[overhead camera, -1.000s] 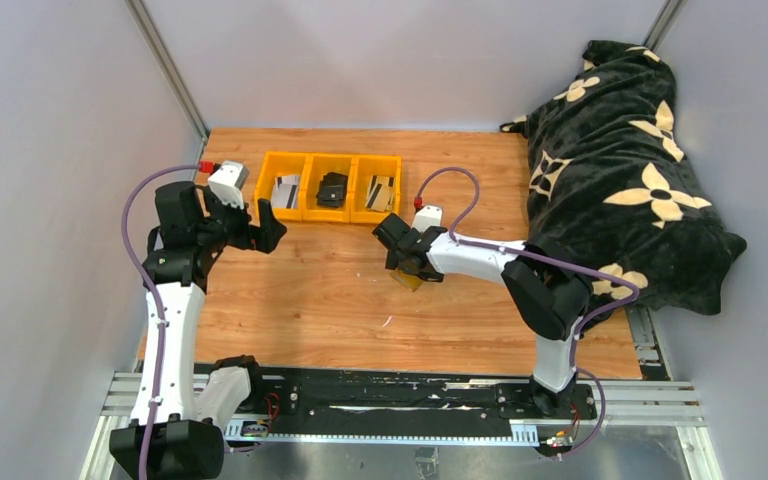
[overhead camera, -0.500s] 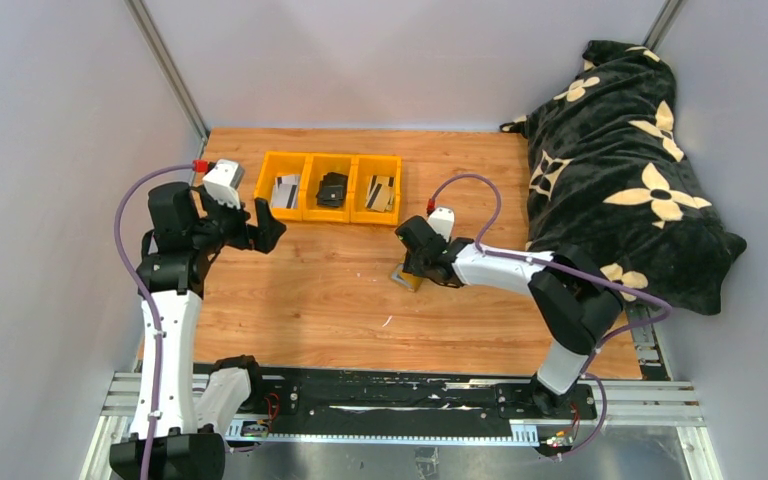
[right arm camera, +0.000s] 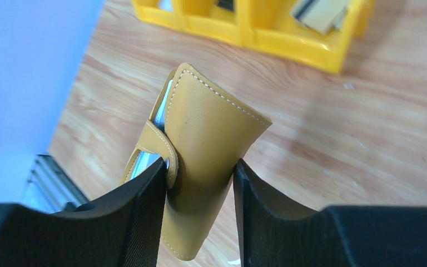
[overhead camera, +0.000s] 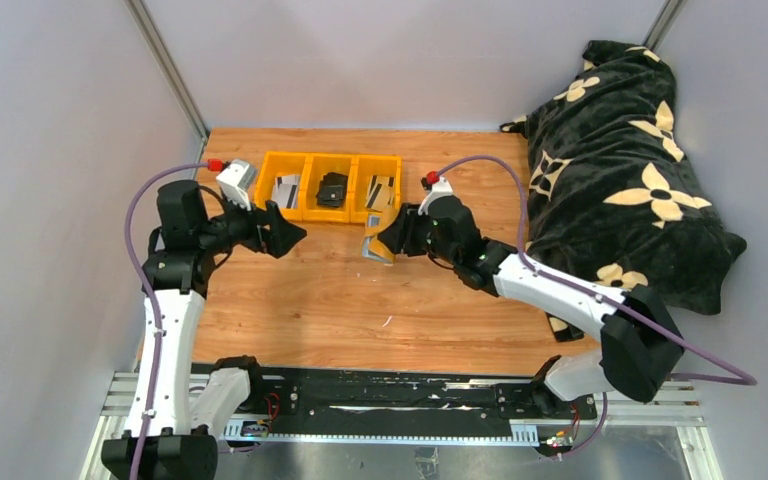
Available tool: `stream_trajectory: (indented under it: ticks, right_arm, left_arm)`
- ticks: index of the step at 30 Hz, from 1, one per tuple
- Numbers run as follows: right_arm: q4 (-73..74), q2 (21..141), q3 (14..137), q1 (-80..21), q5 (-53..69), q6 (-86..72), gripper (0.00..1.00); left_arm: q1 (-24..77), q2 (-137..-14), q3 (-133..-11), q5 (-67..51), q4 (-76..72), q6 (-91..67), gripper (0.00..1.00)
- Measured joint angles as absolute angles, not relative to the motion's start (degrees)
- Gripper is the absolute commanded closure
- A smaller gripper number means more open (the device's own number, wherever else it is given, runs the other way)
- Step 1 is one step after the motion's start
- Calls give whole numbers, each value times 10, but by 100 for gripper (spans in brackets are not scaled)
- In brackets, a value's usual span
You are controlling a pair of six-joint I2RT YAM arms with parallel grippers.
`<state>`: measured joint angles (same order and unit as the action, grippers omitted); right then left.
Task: Take the credit cards out of the card holder
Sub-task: Pick up the card holder from the center of the board.
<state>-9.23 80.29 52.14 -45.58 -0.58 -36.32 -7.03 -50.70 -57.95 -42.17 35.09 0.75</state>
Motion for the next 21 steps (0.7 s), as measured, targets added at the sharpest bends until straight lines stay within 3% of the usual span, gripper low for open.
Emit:
stream_trajectory:
  ticks: [5, 7, 12, 18, 21]
  right_arm:
    - [-136, 768, 545, -455, 18, -366, 81]
    - [-148, 764, 558, -459, 18, -370, 81]
    - [-162, 757, 579, -486, 3, -381, 81]
    - [-168, 756, 595, -525, -15, -390, 80]
    - [-171, 756, 602, -538, -21, -392, 80]
  left_arm:
    - [51, -514, -577, -419, 340, -23, 1]
    - [106, -519, -577, -418, 330, -47, 6]
    - [140, -544, -579, -409, 311, -98, 14]
    - [159, -555, -592, -412, 296, -144, 34]
    - [159, -555, -594, -414, 284, -161, 50]
